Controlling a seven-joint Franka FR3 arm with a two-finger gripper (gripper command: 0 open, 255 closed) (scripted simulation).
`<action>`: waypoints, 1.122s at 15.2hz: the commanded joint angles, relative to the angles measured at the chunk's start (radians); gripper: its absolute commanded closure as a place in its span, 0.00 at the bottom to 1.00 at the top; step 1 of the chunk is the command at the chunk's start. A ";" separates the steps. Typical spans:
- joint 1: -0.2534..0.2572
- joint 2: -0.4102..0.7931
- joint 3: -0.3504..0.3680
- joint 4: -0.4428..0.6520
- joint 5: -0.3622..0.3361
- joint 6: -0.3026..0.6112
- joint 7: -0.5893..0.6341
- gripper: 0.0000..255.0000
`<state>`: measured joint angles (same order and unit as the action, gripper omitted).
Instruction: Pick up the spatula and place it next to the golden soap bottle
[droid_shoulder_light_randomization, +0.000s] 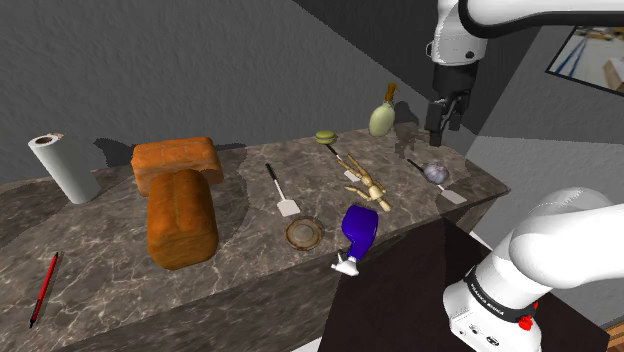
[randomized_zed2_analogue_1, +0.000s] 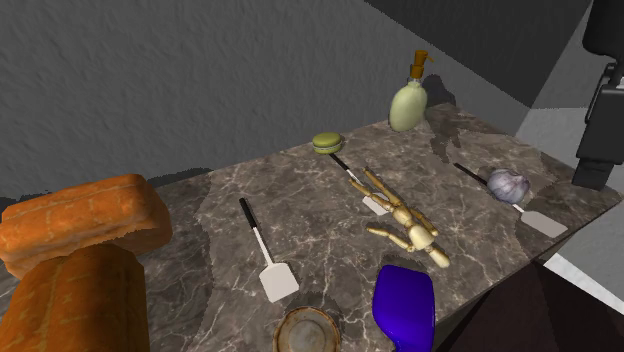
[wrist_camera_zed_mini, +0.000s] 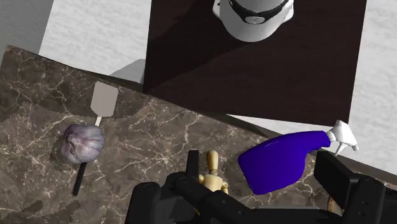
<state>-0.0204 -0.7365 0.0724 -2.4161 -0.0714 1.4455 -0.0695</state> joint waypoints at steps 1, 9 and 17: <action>0.000 0.000 0.000 0.000 0.000 0.000 0.000 0.00; 0.014 0.170 0.084 -0.058 0.081 0.282 0.157 0.00; 0.015 0.419 0.166 -0.021 0.105 0.552 0.308 0.00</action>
<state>-0.0056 -0.3556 0.2268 -2.4463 0.0330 1.9593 0.2160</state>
